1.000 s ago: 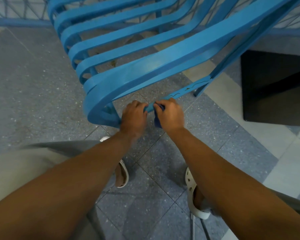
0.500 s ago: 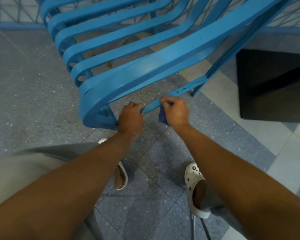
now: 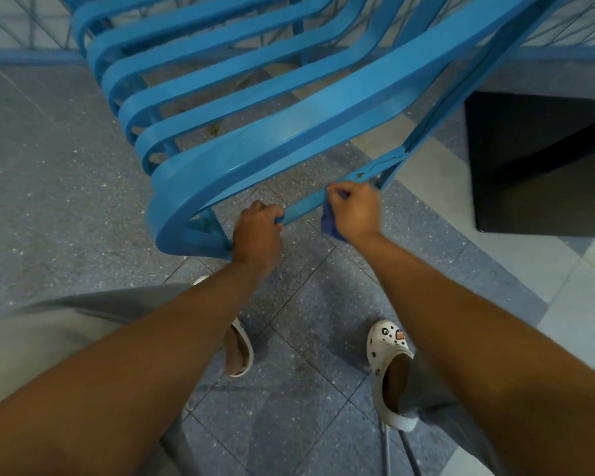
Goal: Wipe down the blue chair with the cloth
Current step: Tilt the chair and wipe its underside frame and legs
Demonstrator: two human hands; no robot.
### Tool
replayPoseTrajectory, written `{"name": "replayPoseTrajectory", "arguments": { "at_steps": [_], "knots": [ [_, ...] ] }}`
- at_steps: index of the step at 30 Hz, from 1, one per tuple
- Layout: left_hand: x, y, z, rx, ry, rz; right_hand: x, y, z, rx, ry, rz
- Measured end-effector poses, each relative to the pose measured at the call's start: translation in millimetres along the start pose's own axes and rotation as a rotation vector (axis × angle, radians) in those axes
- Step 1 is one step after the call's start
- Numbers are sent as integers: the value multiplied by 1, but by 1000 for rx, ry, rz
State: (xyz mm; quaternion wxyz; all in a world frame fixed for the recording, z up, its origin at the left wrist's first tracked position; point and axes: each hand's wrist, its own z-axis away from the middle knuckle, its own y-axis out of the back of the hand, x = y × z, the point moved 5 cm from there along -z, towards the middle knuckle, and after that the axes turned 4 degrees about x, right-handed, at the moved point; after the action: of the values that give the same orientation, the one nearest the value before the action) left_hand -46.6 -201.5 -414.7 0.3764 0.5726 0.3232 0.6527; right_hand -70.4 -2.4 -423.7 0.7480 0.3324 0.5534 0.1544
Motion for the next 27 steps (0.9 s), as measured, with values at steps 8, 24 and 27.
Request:
{"name": "replayPoseTrajectory", "arguments": {
  "at_steps": [8,24,27],
  "knots": [
    [-3,-2,1,-14,8,17,6,5,-8,-180,104,11],
    [1,-1,2,1,-33,-18,16,-15,12,-93,70,-28],
    [1,-1,3,-9,-28,-22,26,12,-15,-16,-12,-42]
  ]
}}
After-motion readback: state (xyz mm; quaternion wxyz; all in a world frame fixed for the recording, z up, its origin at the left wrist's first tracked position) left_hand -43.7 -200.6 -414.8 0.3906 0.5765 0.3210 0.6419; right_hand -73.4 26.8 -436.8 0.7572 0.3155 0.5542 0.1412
